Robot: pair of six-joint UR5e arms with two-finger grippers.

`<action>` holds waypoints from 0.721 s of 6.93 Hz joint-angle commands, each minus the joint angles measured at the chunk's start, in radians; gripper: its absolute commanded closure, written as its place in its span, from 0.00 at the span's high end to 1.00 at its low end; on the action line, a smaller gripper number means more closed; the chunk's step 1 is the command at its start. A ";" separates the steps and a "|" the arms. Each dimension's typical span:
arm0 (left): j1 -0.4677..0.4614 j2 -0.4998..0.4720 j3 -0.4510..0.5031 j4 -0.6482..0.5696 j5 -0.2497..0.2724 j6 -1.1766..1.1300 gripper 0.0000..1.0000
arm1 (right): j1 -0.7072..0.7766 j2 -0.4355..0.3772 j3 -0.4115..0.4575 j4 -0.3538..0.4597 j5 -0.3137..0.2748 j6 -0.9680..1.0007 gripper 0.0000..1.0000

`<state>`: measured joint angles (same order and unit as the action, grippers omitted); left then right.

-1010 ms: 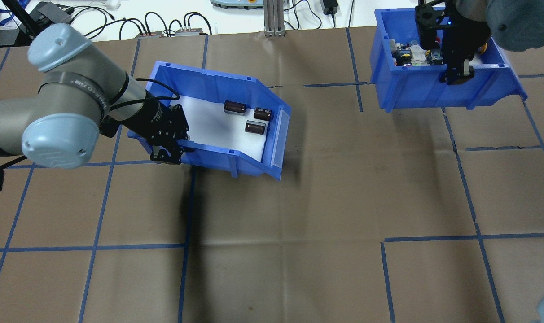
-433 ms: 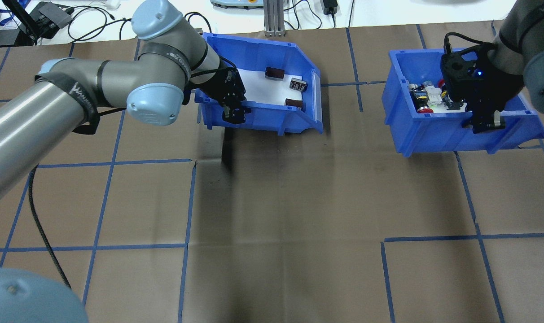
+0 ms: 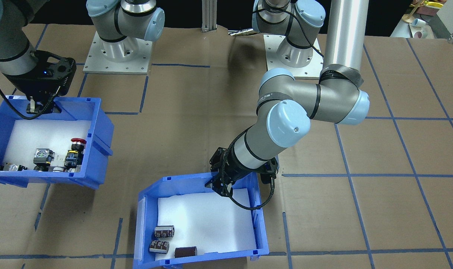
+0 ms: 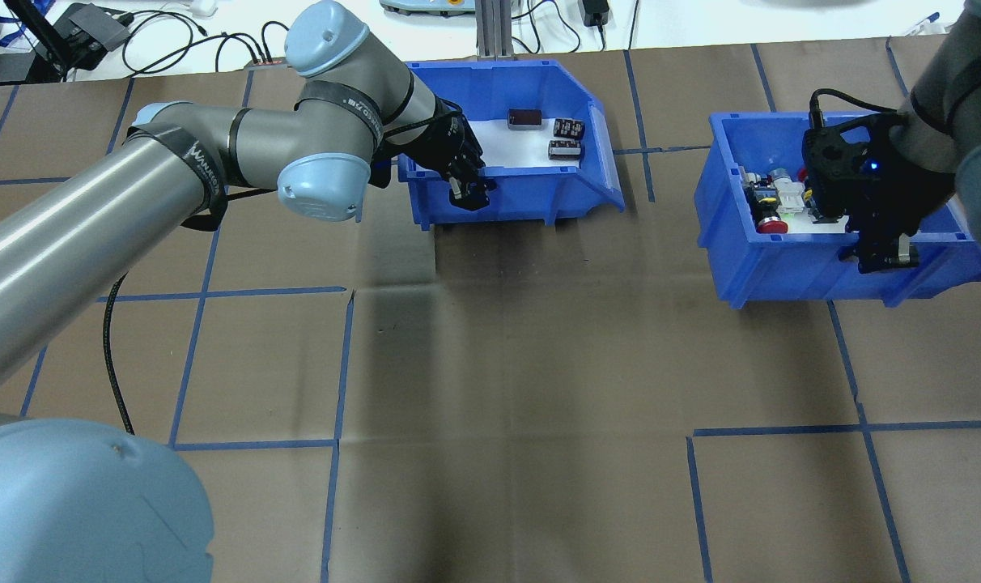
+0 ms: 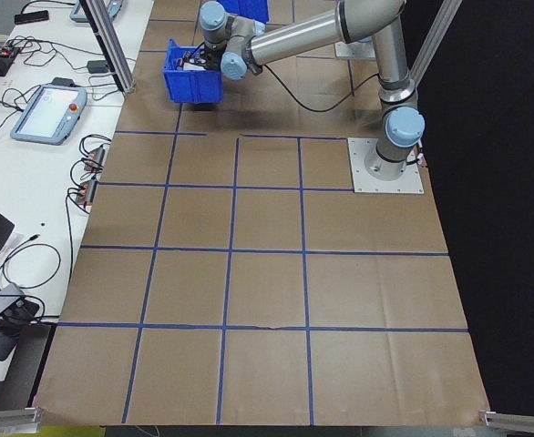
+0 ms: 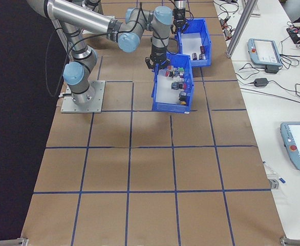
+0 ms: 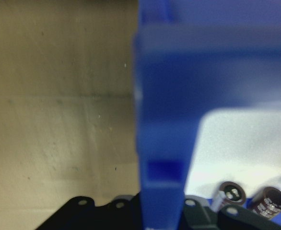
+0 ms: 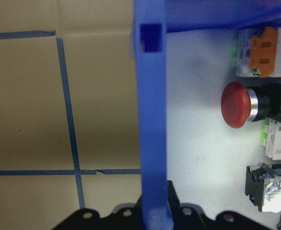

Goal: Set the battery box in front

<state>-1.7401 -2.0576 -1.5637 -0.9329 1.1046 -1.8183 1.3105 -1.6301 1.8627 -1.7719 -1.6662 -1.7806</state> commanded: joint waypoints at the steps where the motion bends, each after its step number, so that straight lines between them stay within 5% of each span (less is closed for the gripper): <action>1: -0.003 -0.009 -0.021 0.003 -0.015 0.066 0.01 | 0.001 -0.005 0.010 0.000 -0.001 0.001 0.04; 3: -0.003 -0.009 -0.025 0.003 -0.014 0.082 0.05 | 0.003 -0.007 0.012 0.000 0.000 0.003 0.04; 4: -0.003 -0.009 -0.027 0.003 -0.012 0.083 0.16 | 0.003 -0.008 0.015 0.000 -0.001 0.004 0.04; 5: -0.001 -0.007 -0.030 0.000 -0.011 0.085 0.50 | 0.003 -0.025 0.038 0.000 0.000 0.006 0.04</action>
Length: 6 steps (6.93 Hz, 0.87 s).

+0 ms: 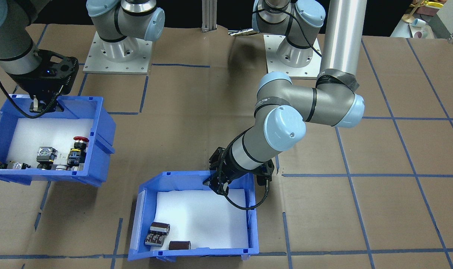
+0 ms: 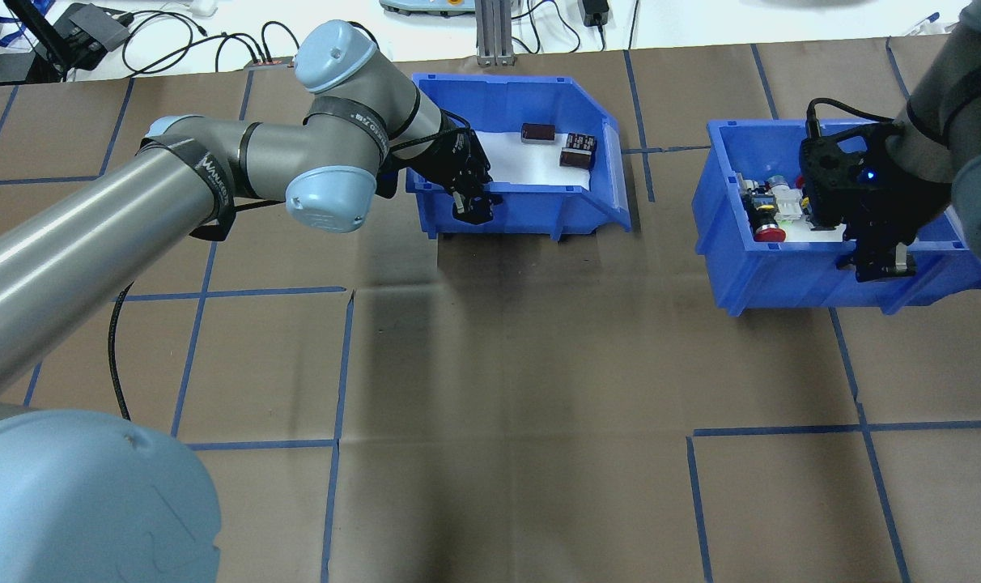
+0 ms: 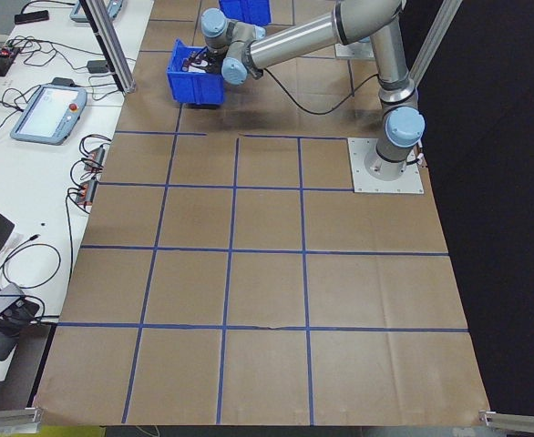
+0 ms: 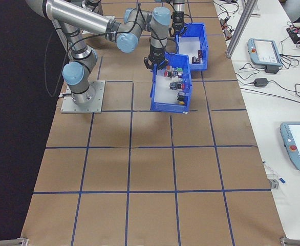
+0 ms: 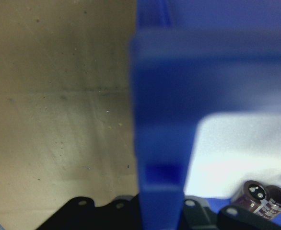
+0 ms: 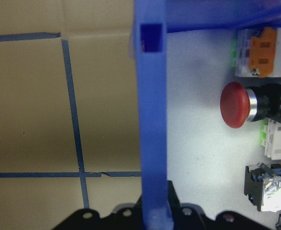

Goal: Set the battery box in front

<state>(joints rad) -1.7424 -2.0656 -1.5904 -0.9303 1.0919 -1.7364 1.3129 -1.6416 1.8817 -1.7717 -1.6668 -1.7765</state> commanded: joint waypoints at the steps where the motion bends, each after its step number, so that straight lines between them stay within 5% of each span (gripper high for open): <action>1: 0.001 0.011 -0.006 -0.015 0.000 0.001 0.93 | 0.003 -0.045 0.048 0.000 0.002 0.020 0.04; 4: 0.006 0.100 -0.005 -0.082 0.009 0.004 0.99 | 0.052 -0.084 0.118 -0.020 0.015 0.089 0.05; 6: 0.027 0.229 -0.005 -0.351 0.102 0.372 0.99 | 0.188 -0.112 0.186 -0.046 0.013 0.237 0.05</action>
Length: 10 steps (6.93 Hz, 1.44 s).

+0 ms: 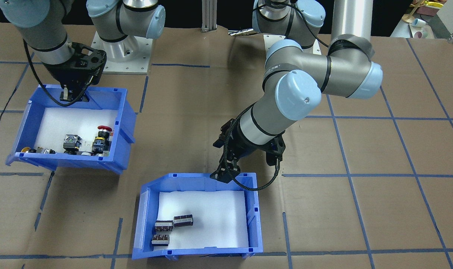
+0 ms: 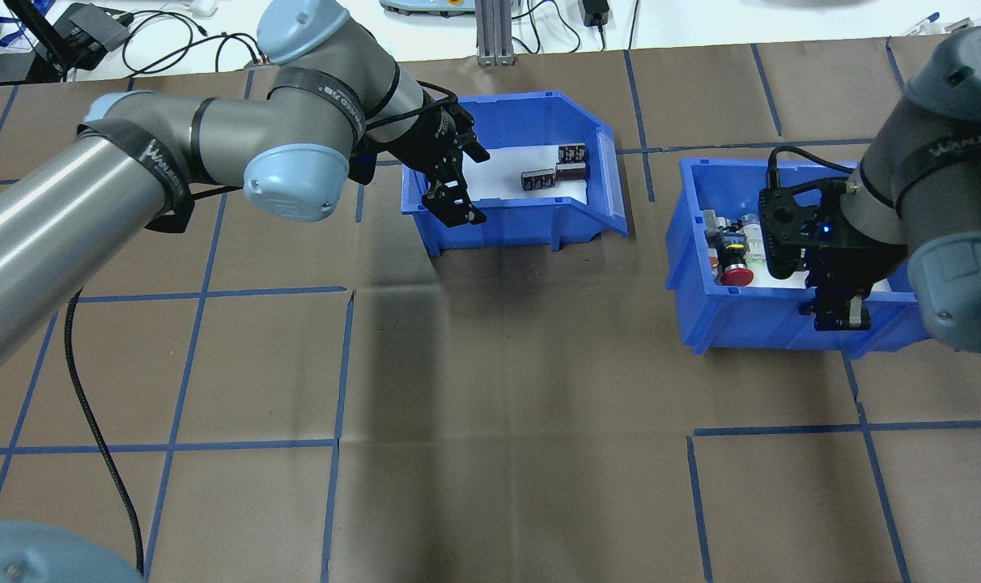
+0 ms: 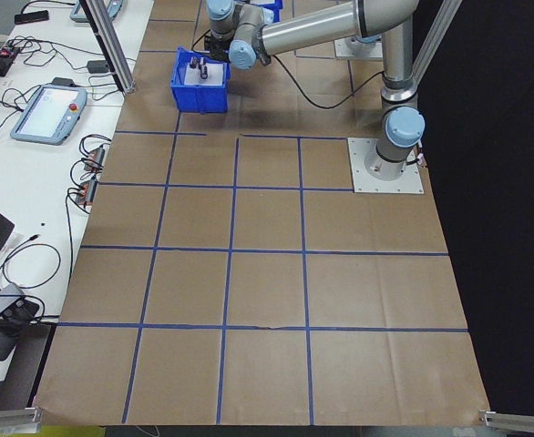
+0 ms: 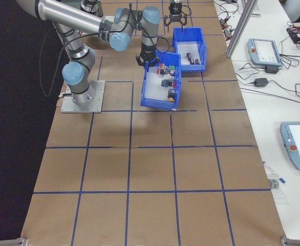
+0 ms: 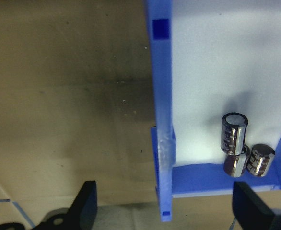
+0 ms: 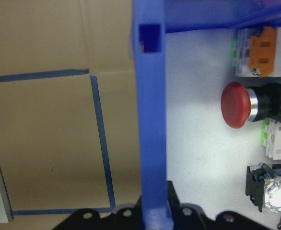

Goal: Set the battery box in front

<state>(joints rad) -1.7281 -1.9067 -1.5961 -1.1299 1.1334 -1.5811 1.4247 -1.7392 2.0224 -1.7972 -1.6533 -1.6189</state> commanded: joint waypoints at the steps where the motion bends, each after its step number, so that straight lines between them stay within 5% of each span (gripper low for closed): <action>1: 0.031 0.140 -0.001 -0.275 0.116 0.433 0.99 | 0.145 -0.022 0.091 -0.078 0.000 0.165 0.05; 3: 0.073 0.251 -0.002 -0.445 0.287 0.878 0.99 | 0.303 -0.034 0.153 -0.164 -0.008 0.316 0.05; 6: 0.122 0.388 -0.004 -0.491 0.348 1.524 0.99 | 0.524 -0.023 0.168 -0.215 -0.006 0.477 0.05; 7: 0.137 0.431 -0.007 -0.520 0.471 1.602 0.99 | 0.580 -0.011 0.167 -0.240 -0.006 0.502 0.06; 8: 0.139 0.437 -0.025 -0.513 0.515 1.607 0.99 | 0.626 0.003 0.167 -0.257 -0.003 0.558 0.06; 10: 0.142 0.448 -0.034 -0.519 0.513 1.607 0.99 | 0.703 0.068 0.162 -0.339 -0.002 0.661 0.06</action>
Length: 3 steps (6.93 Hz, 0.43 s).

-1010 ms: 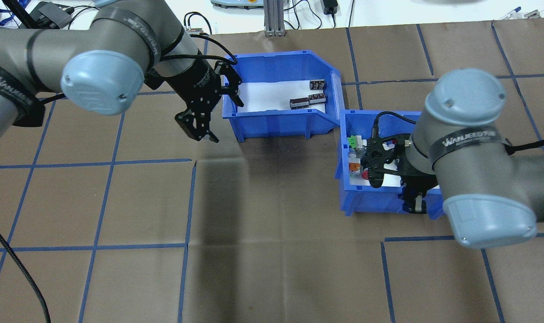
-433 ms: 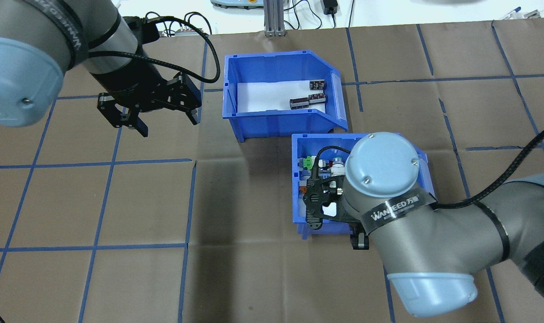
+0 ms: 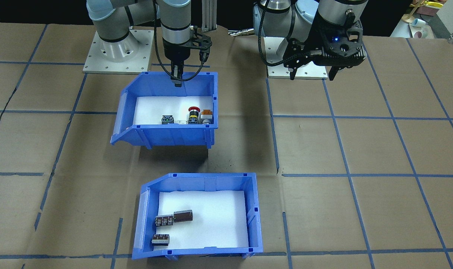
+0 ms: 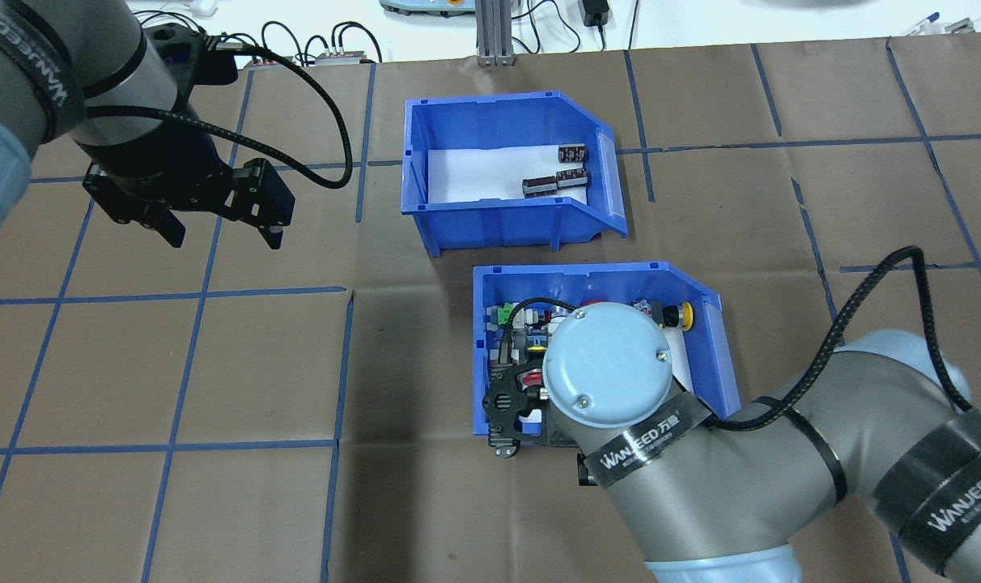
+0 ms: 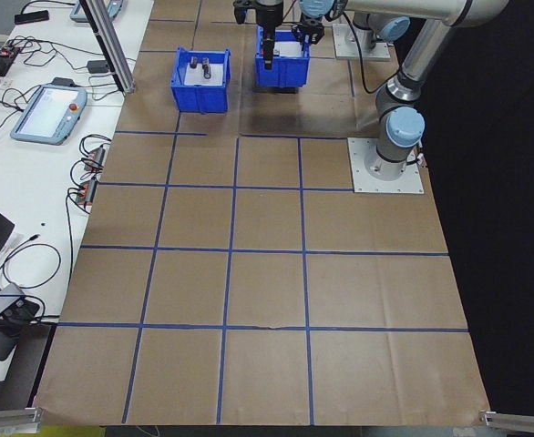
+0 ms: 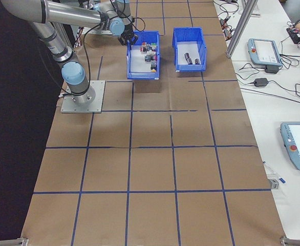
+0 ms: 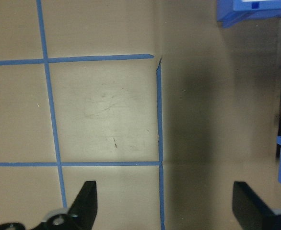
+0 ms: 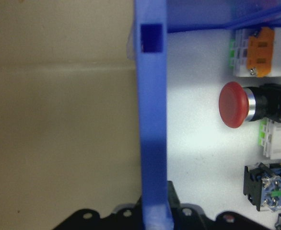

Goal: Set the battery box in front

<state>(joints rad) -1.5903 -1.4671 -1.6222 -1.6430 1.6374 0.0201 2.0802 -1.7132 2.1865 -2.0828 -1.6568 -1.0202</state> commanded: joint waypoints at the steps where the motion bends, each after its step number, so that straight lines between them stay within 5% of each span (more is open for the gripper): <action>1: -0.003 0.022 -0.013 -0.014 -0.014 0.004 0.99 | 0.085 0.094 -0.004 -0.101 -0.006 0.095 0.06; 2: -0.004 0.057 -0.039 -0.030 -0.110 0.006 0.99 | 0.101 0.116 -0.005 -0.135 -0.008 0.095 0.06; 3: 0.000 0.098 -0.091 -0.024 -0.105 0.026 0.99 | 0.103 0.116 -0.004 -0.132 -0.005 0.098 0.11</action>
<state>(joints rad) -1.5922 -1.4137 -1.6643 -1.6655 1.5619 0.0303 2.1705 -1.6119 2.1826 -2.1985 -1.6625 -0.9305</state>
